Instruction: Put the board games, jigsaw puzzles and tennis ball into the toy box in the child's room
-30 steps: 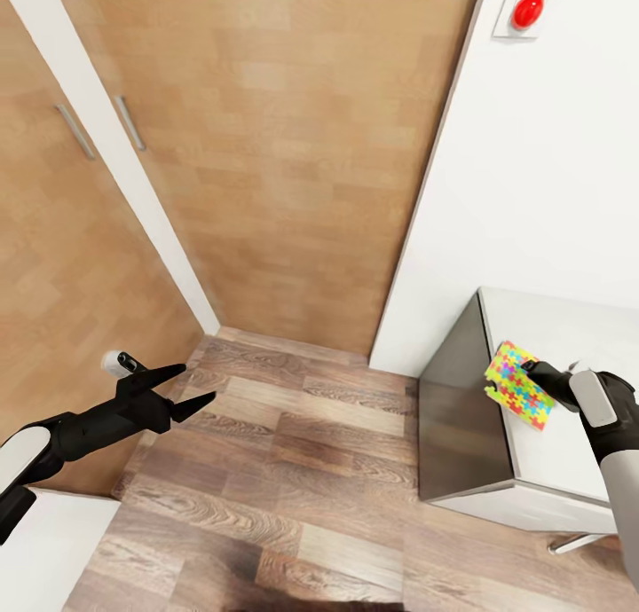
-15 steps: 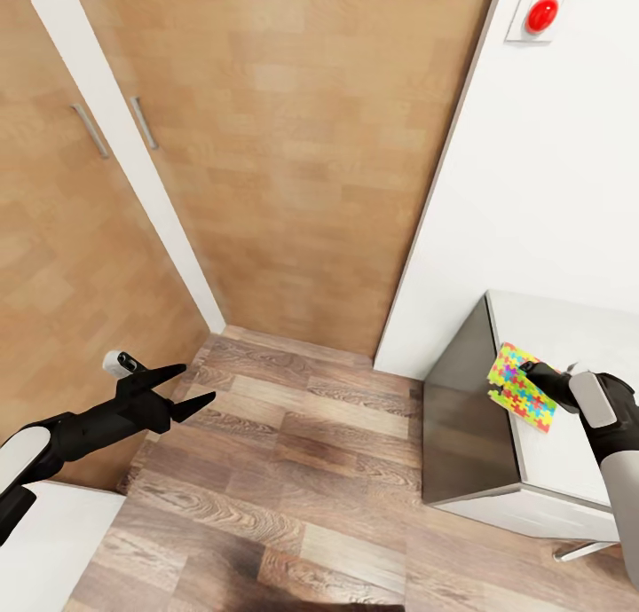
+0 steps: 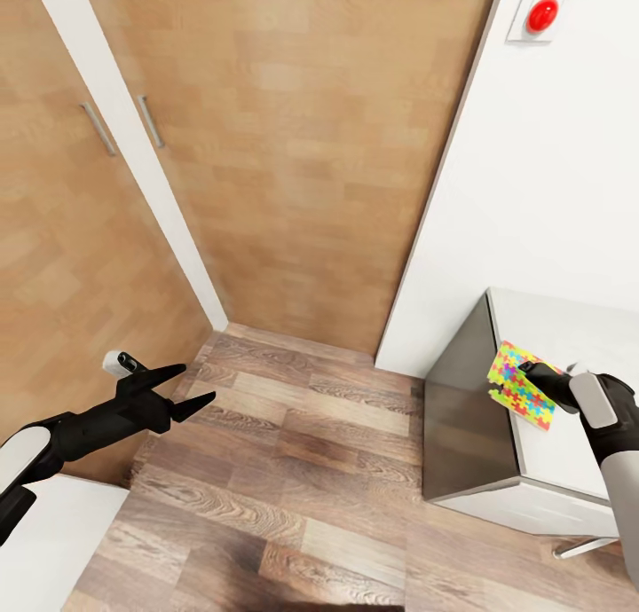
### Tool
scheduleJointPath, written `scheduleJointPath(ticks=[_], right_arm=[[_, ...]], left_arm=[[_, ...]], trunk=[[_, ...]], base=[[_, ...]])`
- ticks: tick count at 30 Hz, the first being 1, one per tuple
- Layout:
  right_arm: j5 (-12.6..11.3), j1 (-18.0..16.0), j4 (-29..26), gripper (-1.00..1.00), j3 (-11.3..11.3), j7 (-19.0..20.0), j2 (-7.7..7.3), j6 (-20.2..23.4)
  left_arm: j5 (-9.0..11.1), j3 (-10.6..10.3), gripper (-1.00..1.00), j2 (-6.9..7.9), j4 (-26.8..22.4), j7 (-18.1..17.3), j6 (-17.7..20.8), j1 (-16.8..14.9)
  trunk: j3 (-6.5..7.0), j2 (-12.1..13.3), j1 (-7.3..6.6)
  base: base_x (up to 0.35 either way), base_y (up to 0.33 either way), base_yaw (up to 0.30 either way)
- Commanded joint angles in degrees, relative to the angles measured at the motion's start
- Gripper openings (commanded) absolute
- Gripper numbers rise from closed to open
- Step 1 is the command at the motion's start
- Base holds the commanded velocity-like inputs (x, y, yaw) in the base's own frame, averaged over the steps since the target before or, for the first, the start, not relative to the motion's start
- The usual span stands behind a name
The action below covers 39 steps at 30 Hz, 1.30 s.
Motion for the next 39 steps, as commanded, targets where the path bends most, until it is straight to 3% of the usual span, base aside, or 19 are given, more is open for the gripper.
scheduleJointPath(ticks=[1,9,16,28,32,39], right_arm=[[-0.54,0.02,1.29,1.0,-0.01,-0.5,-0.02,0.29],[-0.59,0.09,-3.31,1.0,-0.15,-0.58,-0.15,0.56],[-0.59,0.19,-10.14,1.0,-0.55,-0.64,-0.22,4.69],[-0.7,0.21,-11.91,1.0,-1.0,-0.6,-0.54,8.95],[-1.64,0.75,-14.5,1.0,-2.98,-0.59,-0.68,11.65],[-6.16,6.07,-23.94,1.0,-9.56,-0.4,-0.88,23.09]], left_arm=[[-0.2,-0.13,1.0,0.05,0.05,-0.43,0.05,-0.08],[-0.2,-0.13,1.0,0.05,0.05,-0.41,0.05,-0.08],[-0.2,-0.13,1.0,0.05,0.05,-0.4,0.05,-0.08],[-0.2,-0.13,1.0,0.05,0.05,-0.35,0.05,-0.08],[-0.2,-0.13,1.0,0.05,0.05,-0.37,0.05,-0.08],[-0.2,-0.18,1.0,0.05,0.05,-0.36,0.05,-0.08]], trunk=[[-0.09,-0.07,0.05],[-0.09,-0.07,0.05],[-0.09,-0.07,0.05],[-0.09,-0.07,0.05],[-0.09,-0.07,0.05],[-0.09,-0.07,0.05]], base=[[-0.002,0.0,0.003],[0.0,0.0,0.0],[0.0,0.0,0.0],[0.0,0.0,0.0],[0.0,0.0,0.0],[0.0,0.0,0.0]])
